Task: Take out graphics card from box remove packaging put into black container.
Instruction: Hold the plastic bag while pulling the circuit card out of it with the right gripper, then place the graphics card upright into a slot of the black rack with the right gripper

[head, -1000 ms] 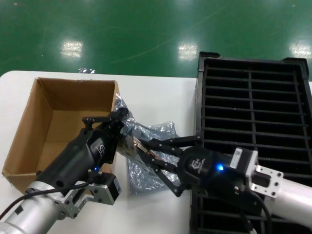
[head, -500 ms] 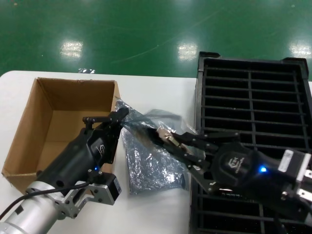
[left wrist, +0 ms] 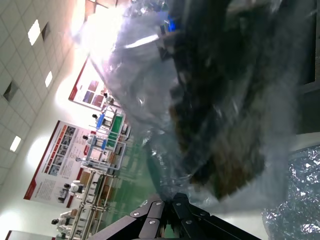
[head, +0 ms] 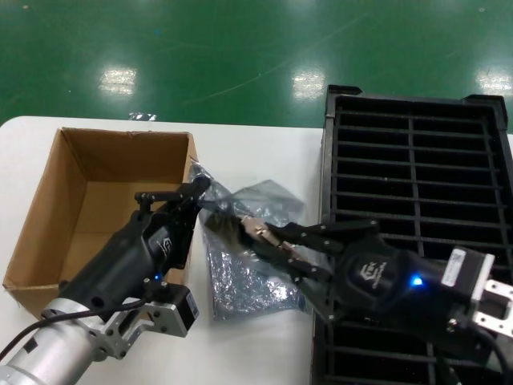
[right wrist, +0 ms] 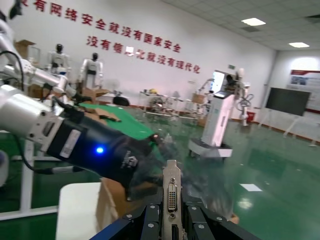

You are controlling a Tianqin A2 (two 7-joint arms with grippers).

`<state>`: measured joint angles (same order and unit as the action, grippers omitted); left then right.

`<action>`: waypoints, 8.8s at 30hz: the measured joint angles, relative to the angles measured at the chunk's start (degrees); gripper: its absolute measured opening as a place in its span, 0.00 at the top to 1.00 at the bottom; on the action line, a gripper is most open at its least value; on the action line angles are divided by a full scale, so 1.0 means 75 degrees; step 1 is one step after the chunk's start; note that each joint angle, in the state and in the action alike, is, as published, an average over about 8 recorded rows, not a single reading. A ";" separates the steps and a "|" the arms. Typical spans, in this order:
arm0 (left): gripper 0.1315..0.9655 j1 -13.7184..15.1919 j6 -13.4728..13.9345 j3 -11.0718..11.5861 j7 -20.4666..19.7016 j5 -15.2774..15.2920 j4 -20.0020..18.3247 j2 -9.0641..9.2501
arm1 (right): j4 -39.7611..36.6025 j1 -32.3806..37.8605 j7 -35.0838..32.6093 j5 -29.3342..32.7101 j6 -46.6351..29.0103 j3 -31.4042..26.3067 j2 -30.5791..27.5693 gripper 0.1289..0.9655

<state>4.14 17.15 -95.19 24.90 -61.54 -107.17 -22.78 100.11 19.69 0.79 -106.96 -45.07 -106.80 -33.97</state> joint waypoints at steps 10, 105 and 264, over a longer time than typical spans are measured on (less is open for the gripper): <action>0.99 0.0000 0.0000 0.0000 0.0000 0.0000 0.0000 0.0000 | -0.0082 0.0497 0.0016 0.0320 -0.0438 -0.0561 0.0041 0.92; 0.99 0.0000 0.0000 -0.0001 0.0000 0.0000 0.0000 0.0000 | 0.1868 -0.0885 0.2577 0.1040 0.0469 0.2127 -0.2335 0.92; 0.99 0.0000 -0.0001 -0.0001 -0.0002 0.0001 0.0000 -0.0001 | -0.3122 0.5460 0.2669 0.4494 -0.5251 -0.1806 -0.0070 0.88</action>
<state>4.14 17.14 -95.20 24.88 -61.53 -107.17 -22.78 76.69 60.64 20.81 -73.26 -84.45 -120.35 -34.50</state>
